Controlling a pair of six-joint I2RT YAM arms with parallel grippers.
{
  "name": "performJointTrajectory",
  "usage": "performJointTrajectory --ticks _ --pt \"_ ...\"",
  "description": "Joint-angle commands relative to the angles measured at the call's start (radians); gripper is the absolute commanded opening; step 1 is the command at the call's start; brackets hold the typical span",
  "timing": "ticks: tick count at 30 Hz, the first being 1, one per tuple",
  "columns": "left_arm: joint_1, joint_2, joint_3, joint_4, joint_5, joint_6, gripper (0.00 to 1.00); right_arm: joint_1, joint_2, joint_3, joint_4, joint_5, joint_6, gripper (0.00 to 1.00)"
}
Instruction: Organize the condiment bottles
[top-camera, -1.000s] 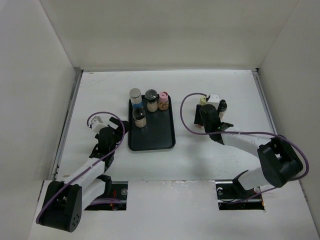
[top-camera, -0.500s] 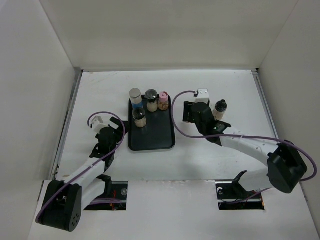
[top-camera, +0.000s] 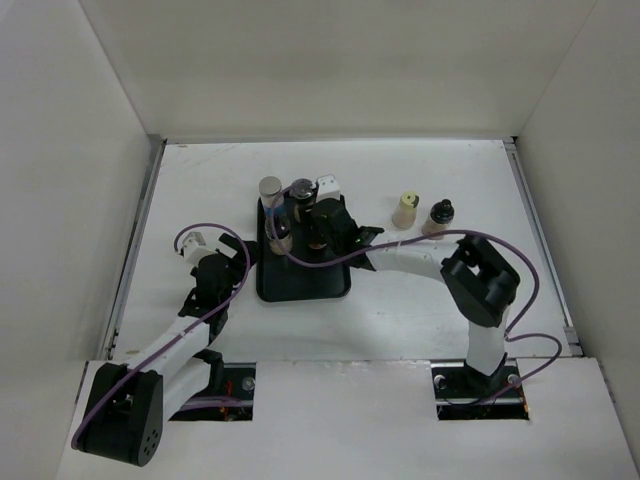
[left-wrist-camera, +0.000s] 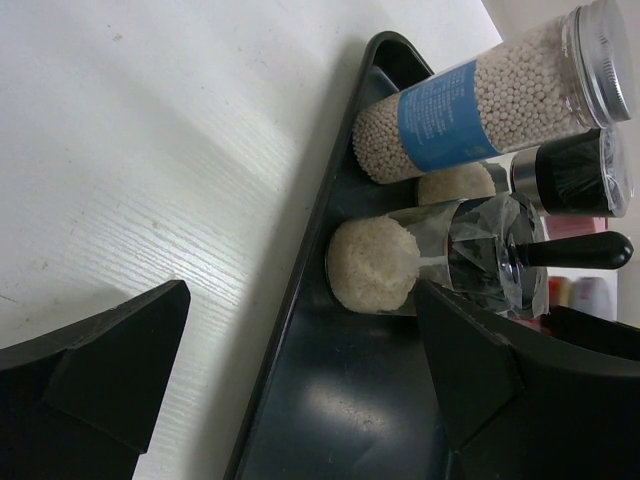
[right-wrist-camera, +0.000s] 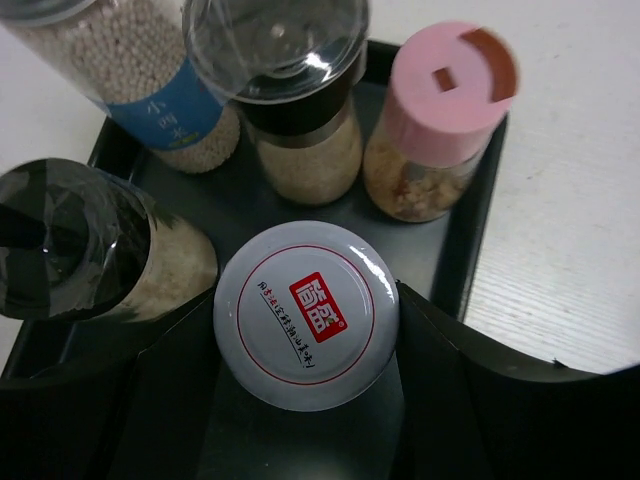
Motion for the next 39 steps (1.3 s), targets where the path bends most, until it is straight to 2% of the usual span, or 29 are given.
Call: performJointTrajectory --ticks 1,6,8,10,12,17,19,21,25,27,28,29,32,34,39 --pt "0.006 -0.003 0.005 0.049 0.004 0.007 1.0 0.006 0.019 0.109 0.13 -0.004 0.001 0.52" --pt "0.002 0.023 0.013 0.054 0.015 0.007 1.0 0.022 0.088 0.154 0.132 -0.006 0.007 0.55" --pt "0.002 0.023 0.014 0.054 0.006 0.007 1.0 0.028 0.104 0.159 0.132 -0.006 0.022 0.63" --pt "0.002 0.029 0.016 0.055 0.009 0.007 1.0 0.031 0.107 0.157 0.132 -0.006 0.028 0.78" --pt "0.005 0.026 0.013 0.055 0.016 0.007 1.0 0.032 0.081 0.14 0.126 0.003 0.028 0.85" --pt "0.008 0.017 0.011 0.055 0.009 0.007 1.0 0.032 -0.085 0.004 0.135 0.037 0.036 0.88" --pt "0.008 0.014 0.01 0.052 0.015 0.007 1.0 0.016 -0.174 -0.083 0.147 0.06 0.033 0.82" --pt "0.006 0.009 0.007 0.055 0.007 0.007 1.0 -0.01 -0.264 -0.172 0.153 0.085 0.039 0.71" --pt "0.002 0.02 0.011 0.054 0.016 0.004 1.0 -0.099 -0.486 -0.356 0.124 0.138 0.053 0.39" --pt "0.002 0.009 0.007 0.055 0.01 0.004 1.0 -0.167 -0.598 -0.432 0.091 0.189 0.059 0.37" --pt "0.002 0.006 0.006 0.055 0.009 0.004 1.0 -0.21 -0.648 -0.461 0.071 0.215 0.057 0.39" --pt "0.003 0.006 0.006 0.057 0.006 0.003 1.0 -0.263 -0.688 -0.485 0.049 0.233 0.054 0.45" --pt "0.003 0.006 0.008 0.049 0.018 0.001 1.0 -0.415 -0.752 -0.522 -0.004 0.235 0.053 0.76" --pt "0.006 -0.003 0.006 0.051 0.01 0.001 1.0 -0.48 -0.749 -0.53 -0.029 0.218 0.057 0.88" --pt "0.005 0.009 0.008 0.051 0.018 0.006 1.0 -0.518 -0.631 -0.49 -0.04 0.167 0.057 0.95"
